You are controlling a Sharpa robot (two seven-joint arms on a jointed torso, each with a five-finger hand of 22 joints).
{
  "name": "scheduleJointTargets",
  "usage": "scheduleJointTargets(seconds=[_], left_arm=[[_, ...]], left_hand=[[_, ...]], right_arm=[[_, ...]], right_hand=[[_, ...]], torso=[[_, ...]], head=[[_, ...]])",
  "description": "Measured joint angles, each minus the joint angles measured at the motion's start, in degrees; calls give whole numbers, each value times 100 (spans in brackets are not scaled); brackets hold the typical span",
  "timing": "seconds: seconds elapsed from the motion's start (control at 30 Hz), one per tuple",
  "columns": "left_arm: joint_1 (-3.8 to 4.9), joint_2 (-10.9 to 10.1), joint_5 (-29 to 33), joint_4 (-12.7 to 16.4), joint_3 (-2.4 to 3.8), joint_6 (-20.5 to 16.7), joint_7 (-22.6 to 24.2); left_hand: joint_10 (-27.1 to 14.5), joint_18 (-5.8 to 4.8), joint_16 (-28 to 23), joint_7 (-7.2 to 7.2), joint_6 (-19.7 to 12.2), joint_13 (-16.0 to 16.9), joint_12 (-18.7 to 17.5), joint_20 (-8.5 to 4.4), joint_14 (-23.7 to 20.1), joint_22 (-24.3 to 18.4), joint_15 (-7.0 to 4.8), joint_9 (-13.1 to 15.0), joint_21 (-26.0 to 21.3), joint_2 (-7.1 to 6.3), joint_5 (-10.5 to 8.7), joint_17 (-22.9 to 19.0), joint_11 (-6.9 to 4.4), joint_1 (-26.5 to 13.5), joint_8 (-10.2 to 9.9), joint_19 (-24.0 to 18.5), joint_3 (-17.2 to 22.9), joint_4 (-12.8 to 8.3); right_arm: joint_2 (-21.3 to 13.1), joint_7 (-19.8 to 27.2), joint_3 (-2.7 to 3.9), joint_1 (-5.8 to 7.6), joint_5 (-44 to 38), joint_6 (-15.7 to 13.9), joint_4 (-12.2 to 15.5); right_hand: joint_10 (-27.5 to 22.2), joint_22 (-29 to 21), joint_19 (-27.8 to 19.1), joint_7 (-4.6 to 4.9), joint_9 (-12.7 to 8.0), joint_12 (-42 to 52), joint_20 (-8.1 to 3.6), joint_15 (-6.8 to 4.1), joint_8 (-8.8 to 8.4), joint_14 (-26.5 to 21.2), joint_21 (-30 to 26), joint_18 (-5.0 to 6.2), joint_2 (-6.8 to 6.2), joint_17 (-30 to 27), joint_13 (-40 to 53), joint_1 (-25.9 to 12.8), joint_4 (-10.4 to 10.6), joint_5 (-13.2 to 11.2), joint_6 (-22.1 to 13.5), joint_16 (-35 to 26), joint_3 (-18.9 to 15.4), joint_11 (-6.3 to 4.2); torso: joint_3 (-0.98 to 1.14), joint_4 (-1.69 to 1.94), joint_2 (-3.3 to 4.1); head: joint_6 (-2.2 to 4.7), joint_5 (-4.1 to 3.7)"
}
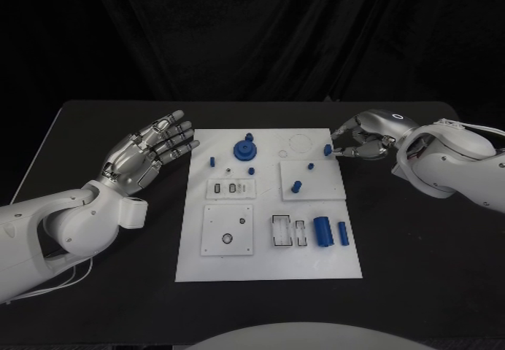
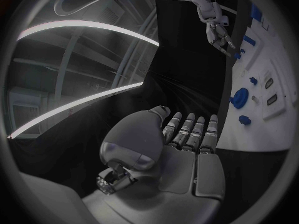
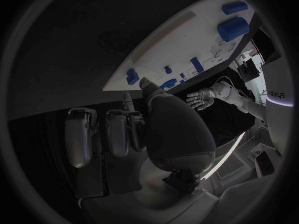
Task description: Assemble the parts on the task board
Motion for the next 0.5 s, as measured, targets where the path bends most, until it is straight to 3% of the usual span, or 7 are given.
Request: scheduleJointTargets(seconds=[0.2,0.5], left_arm=[[0,-10,0,0,0,7,0],[-1,-6,1,-3,1,29,0]], left_hand=[[0,0,0,0,0,0,0,0,0,0,0,0,0,0,0,0,0,0,0,0,0,0],[0,1,0,62,62,0,25,0,21,0,21,8,0,-9,0,-1,0,-10,0,0,40,-8]], right_arm=[[92,-23,-1,-58,9,-10,-99],[213,-60,0,-116,13,-13,-222]], right_hand=[[0,0,0,0,-10,-8,0,0,0,0,-15,0,-42,0,0,42,15,-27,0,-18,-16,0],[0,0,0,24,-44,-29,0,0,-43,0,-46,0,-78,-1,3,95,15,-27,-24,-41,-16,0]], torso=[[3,-13,1],[8,-8,5]], head=[[-29,32],[-112,16]])
